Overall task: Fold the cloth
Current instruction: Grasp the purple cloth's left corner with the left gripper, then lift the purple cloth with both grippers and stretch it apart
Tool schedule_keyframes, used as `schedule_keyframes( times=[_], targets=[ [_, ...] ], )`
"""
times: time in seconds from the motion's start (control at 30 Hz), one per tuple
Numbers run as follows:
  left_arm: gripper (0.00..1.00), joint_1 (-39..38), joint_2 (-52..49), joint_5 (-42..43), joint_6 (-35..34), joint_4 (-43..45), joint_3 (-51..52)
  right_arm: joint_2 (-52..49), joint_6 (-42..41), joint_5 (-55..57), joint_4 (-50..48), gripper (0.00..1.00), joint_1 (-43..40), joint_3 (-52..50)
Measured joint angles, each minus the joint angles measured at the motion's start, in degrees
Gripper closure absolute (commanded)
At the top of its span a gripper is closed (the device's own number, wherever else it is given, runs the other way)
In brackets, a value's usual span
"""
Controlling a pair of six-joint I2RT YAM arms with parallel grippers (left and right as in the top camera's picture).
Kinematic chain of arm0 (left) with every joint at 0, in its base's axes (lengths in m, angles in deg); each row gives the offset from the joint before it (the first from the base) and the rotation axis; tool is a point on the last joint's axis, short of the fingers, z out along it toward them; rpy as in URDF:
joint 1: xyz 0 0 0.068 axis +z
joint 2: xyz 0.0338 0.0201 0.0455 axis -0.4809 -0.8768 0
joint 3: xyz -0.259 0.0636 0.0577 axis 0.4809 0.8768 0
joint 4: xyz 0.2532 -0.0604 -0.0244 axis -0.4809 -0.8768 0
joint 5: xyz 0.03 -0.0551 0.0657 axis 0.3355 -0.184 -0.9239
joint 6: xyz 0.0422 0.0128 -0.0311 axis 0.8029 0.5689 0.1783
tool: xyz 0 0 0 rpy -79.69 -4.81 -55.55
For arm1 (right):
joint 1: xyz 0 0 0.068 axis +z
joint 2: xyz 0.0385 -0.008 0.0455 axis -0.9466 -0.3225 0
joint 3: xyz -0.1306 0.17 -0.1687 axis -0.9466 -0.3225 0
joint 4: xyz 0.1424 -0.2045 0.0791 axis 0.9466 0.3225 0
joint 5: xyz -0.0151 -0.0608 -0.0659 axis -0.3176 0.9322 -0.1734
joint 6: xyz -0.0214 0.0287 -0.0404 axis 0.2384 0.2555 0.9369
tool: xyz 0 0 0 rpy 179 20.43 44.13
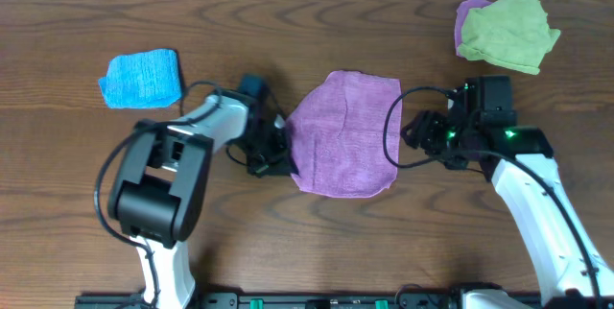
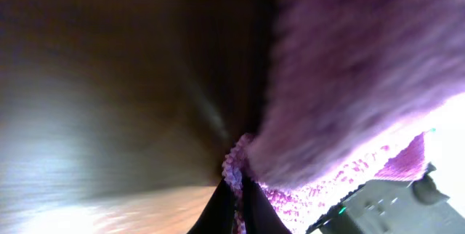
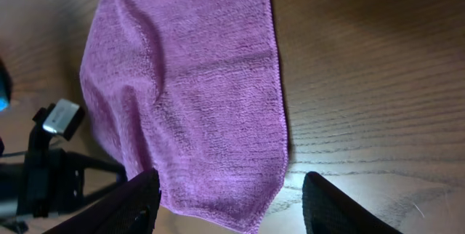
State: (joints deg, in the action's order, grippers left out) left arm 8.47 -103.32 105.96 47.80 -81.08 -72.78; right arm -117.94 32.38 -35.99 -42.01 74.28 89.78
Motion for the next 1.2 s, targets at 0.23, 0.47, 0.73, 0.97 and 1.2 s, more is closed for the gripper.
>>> schedule_keyframes(
  times=[0.23, 0.47, 0.73, 0.97, 1.2],
  targets=[
    [0.94, -0.13, 0.00, -1.49, 1.40, -5.16, 0.00, -0.52, -0.02, -0.04, 3.65, 0.36, 0.00, 0.00],
    [0.94, 4.37, 0.00, -2.80, 4.76, -7.21, 0.00, -0.55, -0.02, -0.28, 12.17, 0.30, 0.98, 0.00],
    [0.94, 6.62, 0.00, -2.84, 5.86, -7.23, 0.00, -0.61, -0.70, -0.42, 11.78, 0.29, 6.16, -2.14],
    [0.94, 6.62, 0.00, -2.84, 6.12, -7.21, 0.00, -1.55, -3.91, -1.33, 3.65, 0.34, 7.26, -11.56],
    [0.94, 6.62, 0.00, -2.84, 6.25, -7.15, 0.00, -1.60, -7.15, -3.48, -1.86, 0.46, 7.54, -15.93]
  ],
)
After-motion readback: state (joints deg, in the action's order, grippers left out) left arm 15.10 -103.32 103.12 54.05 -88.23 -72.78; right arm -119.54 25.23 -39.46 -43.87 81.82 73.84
